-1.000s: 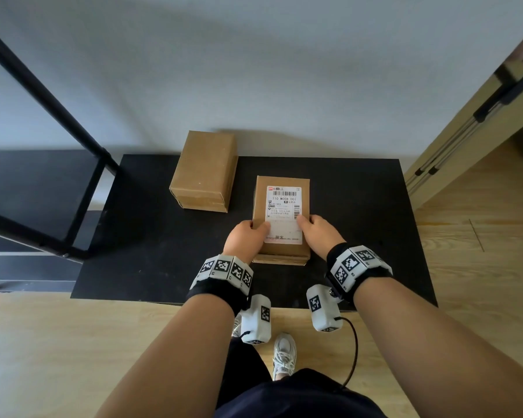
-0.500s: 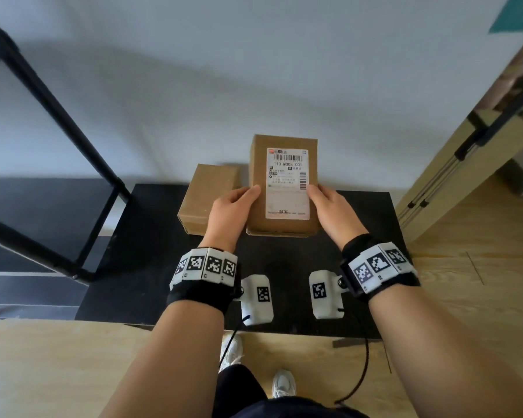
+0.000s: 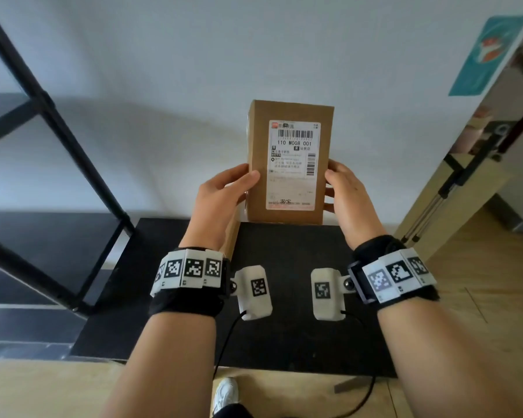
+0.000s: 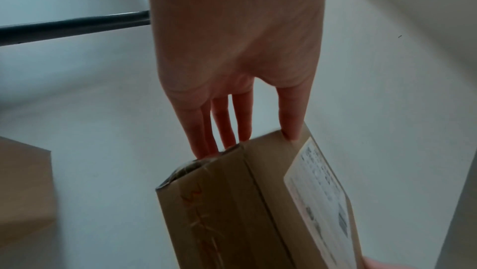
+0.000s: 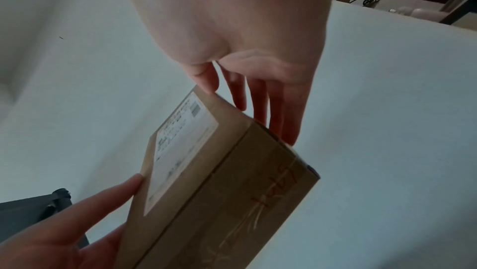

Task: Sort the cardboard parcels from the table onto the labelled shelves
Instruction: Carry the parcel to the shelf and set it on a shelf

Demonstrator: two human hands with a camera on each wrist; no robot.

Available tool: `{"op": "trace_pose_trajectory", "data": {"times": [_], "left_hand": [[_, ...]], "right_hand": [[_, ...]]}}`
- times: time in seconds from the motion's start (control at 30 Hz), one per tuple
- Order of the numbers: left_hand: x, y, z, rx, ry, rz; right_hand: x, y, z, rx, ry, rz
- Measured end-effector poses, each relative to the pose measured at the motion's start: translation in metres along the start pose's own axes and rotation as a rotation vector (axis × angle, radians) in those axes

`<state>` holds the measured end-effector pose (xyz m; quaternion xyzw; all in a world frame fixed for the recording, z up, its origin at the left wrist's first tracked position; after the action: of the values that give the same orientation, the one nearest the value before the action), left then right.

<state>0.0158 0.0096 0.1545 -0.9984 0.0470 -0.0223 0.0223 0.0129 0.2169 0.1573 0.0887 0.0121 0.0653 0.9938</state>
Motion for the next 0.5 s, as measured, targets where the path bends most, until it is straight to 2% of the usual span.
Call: {"op": "trace_pose_trajectory", "data": {"times": [0.5], "left_hand": [[0.0,0.0,-0.009,-0.02,-0.074,0.087]], "right_hand": [[0.002,0.008,0.015,-0.053,0.104,-0.049]]}}
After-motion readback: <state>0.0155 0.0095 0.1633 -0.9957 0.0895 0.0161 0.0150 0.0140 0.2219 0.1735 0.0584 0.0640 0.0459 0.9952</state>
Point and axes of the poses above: each hand's wrist, its own x-axis away from the middle knuckle, its own y-axis out of the back of the hand, z = x × y, the point moved 5 cm from there along -x, towards the middle knuckle, and after that the axes turned 13 degrees about z, right-handed, at the moved point
